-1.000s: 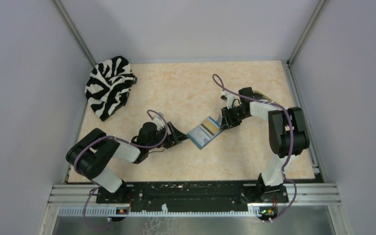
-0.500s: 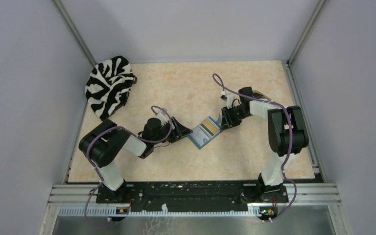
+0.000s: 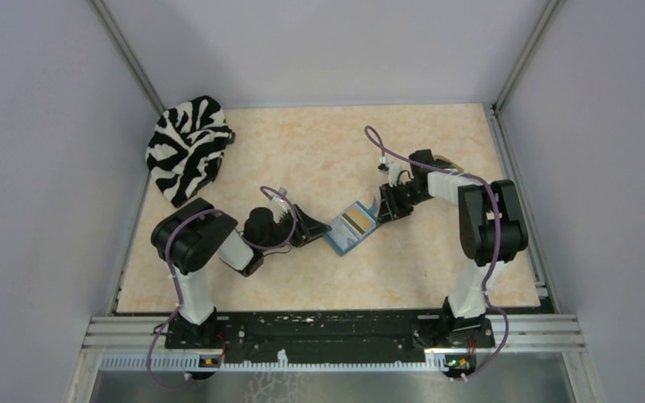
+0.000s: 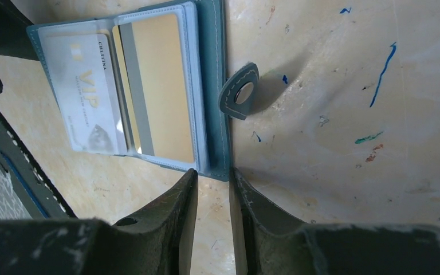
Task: Put the credit cards into the card holder
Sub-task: Close the card holder at the center of the board.
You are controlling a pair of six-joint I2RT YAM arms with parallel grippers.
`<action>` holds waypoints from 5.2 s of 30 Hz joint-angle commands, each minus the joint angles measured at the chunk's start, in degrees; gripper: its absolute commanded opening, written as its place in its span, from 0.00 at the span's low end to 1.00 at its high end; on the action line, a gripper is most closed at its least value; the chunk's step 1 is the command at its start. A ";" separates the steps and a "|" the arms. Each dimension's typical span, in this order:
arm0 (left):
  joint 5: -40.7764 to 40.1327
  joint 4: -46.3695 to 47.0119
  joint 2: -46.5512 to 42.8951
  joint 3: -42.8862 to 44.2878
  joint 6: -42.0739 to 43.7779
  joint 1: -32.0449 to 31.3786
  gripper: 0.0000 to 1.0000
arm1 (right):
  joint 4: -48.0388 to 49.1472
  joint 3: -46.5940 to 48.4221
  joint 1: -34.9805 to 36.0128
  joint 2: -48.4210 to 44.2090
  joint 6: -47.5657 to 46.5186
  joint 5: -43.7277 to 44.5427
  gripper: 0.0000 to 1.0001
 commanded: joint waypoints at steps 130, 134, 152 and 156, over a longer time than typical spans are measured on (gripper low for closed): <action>9.55 -14.90 17.65 33.38 36.57 -2.99 0.59 | -9.31 2.96 5.20 -4.55 -15.19 4.29 0.21; 9.38 -17.29 17.88 33.66 36.40 -4.17 0.41 | -9.46 2.90 5.15 -5.79 -15.64 3.19 0.21; -15.08 -29.21 5.76 21.54 32.16 -12.39 0.11 | -9.64 4.49 3.36 -11.71 -17.22 0.63 0.31; -15.37 -29.81 4.59 21.54 31.18 -12.39 0.12 | -13.06 5.43 3.31 -9.48 -19.09 3.95 0.30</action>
